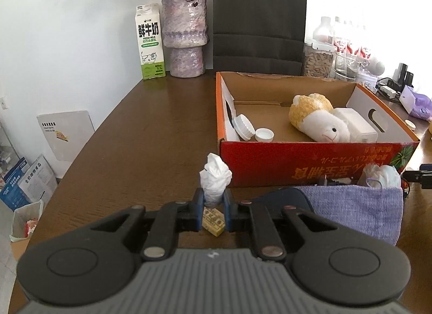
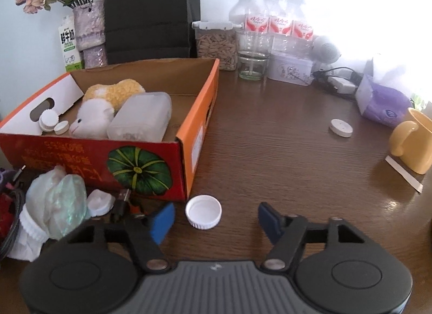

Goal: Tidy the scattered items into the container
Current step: 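Grasp the crumpled white tissue with the left tool while the right tool grasps a white cap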

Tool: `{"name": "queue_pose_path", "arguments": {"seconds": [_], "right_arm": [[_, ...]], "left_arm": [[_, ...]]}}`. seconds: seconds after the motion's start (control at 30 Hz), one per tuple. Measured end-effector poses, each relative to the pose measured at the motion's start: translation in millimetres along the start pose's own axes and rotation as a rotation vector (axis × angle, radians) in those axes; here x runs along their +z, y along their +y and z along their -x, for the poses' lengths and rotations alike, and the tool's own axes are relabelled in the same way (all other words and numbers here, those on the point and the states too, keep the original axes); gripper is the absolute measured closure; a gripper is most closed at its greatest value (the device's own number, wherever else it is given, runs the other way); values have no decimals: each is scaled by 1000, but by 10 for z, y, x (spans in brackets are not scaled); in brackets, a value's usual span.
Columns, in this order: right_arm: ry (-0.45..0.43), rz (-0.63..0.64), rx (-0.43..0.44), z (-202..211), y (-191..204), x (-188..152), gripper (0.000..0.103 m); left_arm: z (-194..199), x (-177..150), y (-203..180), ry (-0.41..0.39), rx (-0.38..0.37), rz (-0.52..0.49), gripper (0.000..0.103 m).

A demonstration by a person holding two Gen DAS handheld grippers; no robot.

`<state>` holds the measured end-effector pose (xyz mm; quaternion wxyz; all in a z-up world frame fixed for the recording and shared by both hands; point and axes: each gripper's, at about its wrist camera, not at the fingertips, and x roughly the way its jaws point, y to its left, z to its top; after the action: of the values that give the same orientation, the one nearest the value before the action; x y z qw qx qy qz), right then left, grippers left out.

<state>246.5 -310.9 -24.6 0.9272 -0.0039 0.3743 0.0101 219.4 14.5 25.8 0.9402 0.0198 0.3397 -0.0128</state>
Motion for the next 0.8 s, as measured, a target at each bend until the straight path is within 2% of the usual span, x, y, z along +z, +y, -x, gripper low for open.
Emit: {"name": "queue_pose_path", "arguments": {"seconds": [0.03,0.07,0.13,0.27,0.47,0.63,0.8], "right_arm": [[-6,-1,10,-1,7,3,51],[-8,2,14,3,22,8,64],[-14,8,17,21,51,8,76],[-28,24,21,94,103,-26,76],[-102,38,22,406,177,51,76],[-197,60,42,723,303,258,76],[-252,98,89,863,556,530,76]], "left_arm": [[-3,2,6,1,1,4,88],[-7,3,8,1,2,7,88],[-9,0,23,2,5,13,88],[18,-2,36,-3,4,15,88],[133,49,36,-37,-5,15,88],[263,203,-11,-100,-18,18,88],[401,477,-137,-174,-48,12,88]]}}
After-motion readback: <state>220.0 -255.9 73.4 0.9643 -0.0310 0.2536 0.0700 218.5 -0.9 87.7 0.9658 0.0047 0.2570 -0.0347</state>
